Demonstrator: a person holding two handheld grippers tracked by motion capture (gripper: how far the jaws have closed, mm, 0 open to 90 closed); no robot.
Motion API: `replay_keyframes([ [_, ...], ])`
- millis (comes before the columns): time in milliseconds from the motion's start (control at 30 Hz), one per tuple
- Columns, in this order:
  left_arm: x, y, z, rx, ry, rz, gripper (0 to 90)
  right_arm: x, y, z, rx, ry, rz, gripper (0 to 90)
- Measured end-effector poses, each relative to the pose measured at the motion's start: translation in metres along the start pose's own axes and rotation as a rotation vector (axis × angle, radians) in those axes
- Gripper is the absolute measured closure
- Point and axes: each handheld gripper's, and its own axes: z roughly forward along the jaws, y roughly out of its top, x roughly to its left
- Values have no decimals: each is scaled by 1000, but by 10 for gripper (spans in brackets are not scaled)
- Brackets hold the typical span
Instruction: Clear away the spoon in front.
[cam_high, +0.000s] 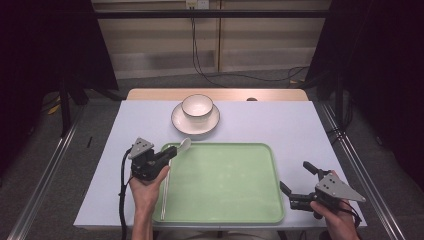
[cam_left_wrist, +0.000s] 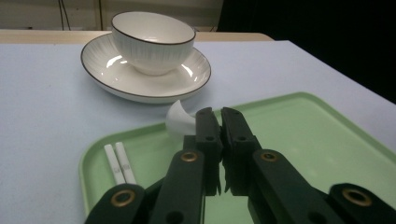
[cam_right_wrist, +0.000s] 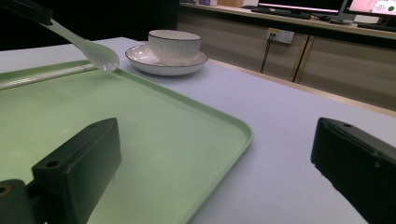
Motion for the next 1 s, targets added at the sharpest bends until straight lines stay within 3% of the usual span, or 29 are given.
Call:
replay_keyframes([
  [333, -4, -13, 0, 9, 8, -22, 865, 0, 0, 0, -1, -4, -7, 14],
  [467, -7, -17, 5, 58, 20, -21, 864, 0, 0, 1, 1, 1, -5, 14],
  [767, -9, -30, 8, 112, 49, -36, 861, 1, 0, 0, 1, -5, -4, 14],
  [1000, -10, -36, 14, 155, 49, -18, 858, 1, 0, 1, 1, -2, -4, 14],
])
